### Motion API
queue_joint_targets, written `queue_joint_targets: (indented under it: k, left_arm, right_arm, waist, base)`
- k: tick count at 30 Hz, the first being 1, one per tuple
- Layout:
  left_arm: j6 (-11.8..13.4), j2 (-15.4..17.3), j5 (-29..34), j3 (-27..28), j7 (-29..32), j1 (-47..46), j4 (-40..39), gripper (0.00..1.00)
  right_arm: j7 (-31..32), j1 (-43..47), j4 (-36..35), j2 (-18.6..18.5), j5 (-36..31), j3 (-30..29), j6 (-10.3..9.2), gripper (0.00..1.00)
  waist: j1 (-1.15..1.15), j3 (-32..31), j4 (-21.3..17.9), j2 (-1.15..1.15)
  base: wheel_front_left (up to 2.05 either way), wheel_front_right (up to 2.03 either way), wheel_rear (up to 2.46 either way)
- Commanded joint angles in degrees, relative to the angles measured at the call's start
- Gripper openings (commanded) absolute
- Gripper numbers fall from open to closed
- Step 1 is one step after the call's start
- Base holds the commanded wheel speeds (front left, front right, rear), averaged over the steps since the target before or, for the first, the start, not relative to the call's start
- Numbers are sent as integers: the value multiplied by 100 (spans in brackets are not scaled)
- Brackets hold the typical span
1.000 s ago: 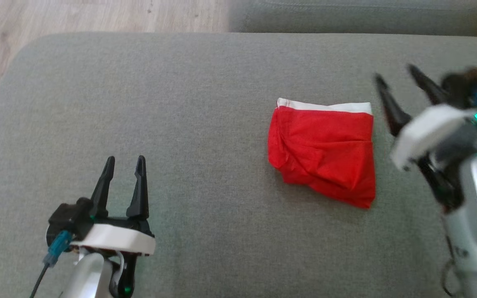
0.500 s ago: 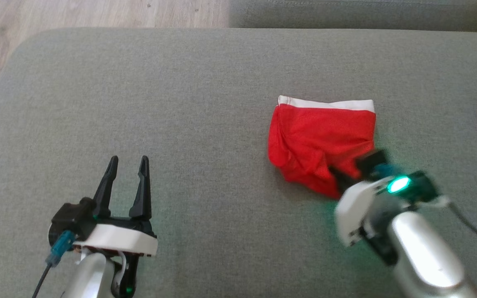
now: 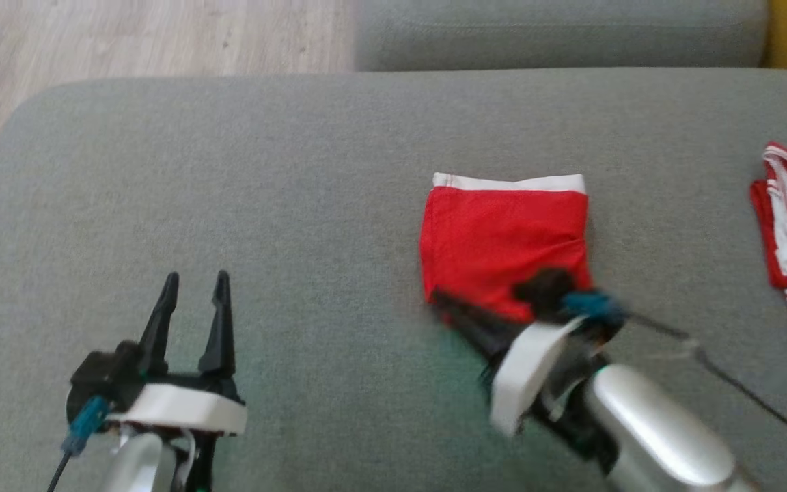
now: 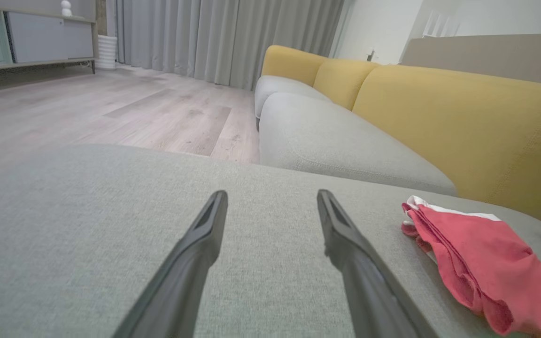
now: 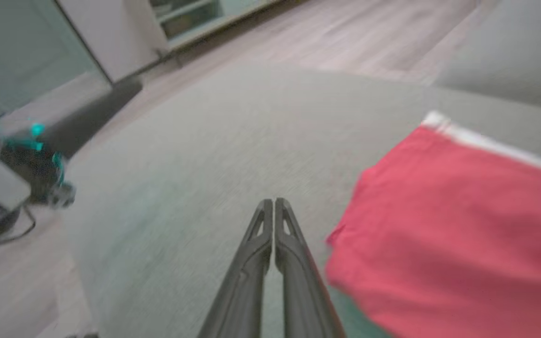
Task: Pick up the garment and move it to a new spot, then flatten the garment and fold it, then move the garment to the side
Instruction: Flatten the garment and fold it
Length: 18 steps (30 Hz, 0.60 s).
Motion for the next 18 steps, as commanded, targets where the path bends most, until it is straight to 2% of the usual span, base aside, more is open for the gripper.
queue_joint_targets:
  k: [1,6,10,14,18]
  left_arm:
    - [50,151,-6,292,-55,-20,-206,100]
    - [124,186,20,472,-55,246,-288,100]
    - [180,204,35,592,-55,440,-353,100]
    - [224,219,45,674,-55,570,-410,100]
    - [262,242,55,721,-55,647,-447,100]
  right_arm:
    - [-246,-11,-278,16,-5,-316,-4,100]
    - [-827,546,-553,196,-389,-1884,-4,100]
    - [-874,1005,-717,330,-806,-2942,-4,100]
    - [-836,1323,-827,378,-1177,-3595,-4,100]
    - [-786,1525,-873,442,-1354,-3920,-4,100]
  waist:
    - [0,-126,-124,0]
    - [0,-333,-344,0]
    - [0,-485,-493,0]
    - [0,-589,-586,0]
    - [0,-638,-655,0]
  base:
    - [0,0,0]
    - [0,0,0]
    - [0,0,0]
    - [0,0,0]
    - [0,0,0]
